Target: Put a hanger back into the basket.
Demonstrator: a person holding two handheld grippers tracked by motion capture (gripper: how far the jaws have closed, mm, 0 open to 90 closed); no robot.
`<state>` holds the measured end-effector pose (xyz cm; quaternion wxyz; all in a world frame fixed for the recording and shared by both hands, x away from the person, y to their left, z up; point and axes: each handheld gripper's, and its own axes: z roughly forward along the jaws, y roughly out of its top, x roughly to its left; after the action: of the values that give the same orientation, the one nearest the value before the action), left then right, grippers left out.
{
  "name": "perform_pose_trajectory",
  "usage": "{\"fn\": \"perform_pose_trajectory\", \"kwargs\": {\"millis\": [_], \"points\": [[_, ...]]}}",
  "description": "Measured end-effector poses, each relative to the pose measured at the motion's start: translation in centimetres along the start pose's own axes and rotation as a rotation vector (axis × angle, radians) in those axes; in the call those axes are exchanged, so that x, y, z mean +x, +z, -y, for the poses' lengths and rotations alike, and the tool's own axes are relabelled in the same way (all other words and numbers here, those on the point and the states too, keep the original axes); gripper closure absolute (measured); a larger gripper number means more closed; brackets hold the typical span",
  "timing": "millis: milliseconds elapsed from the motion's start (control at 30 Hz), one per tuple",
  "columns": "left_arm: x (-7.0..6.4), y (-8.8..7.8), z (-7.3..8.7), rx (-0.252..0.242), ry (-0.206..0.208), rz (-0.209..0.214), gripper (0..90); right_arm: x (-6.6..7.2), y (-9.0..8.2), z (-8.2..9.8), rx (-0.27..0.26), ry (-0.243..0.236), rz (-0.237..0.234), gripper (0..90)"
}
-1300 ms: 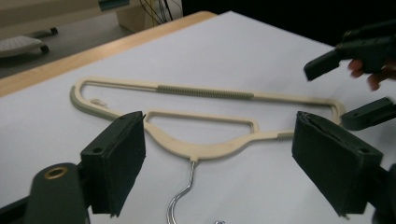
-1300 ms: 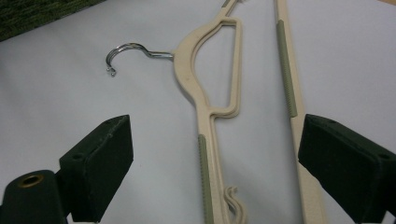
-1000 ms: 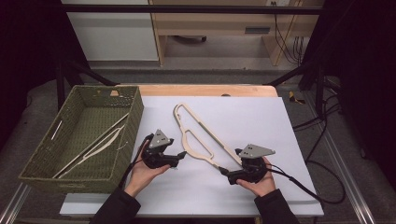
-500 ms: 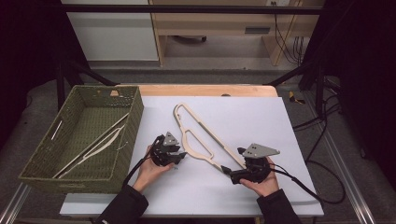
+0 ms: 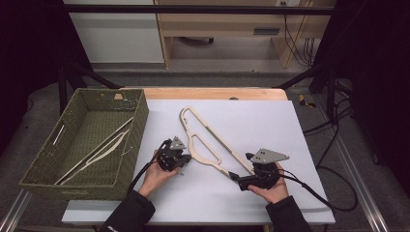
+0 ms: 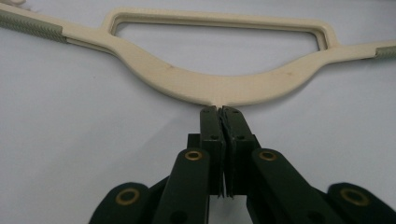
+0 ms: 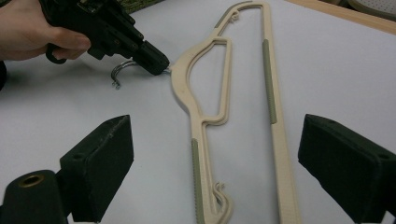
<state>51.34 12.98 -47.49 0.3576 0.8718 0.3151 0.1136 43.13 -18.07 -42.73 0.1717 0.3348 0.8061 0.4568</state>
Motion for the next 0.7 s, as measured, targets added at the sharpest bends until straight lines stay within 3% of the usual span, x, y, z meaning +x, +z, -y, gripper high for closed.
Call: {"fn": "perform_pose_trajectory", "kwargs": {"millis": [133, 400, 700], "points": [[0.0, -0.2, -0.1, 0.013, 0.025, -0.001, 88.3, 0.0, 0.1, 0.0, 0.001, -0.003, -0.004, 11.0], [-0.8, -1.9, -0.9, 0.008, 0.03, 0.003, 88.5, 0.1, 0.5, -0.2, -0.009, 0.005, -0.025, 11.8], [-2.7, -4.1, -2.5, 0.007, 0.052, -0.02, 88.6, 1.5, 2.9, -1.8, -0.008, -0.043, -0.064, 14.0]]}}
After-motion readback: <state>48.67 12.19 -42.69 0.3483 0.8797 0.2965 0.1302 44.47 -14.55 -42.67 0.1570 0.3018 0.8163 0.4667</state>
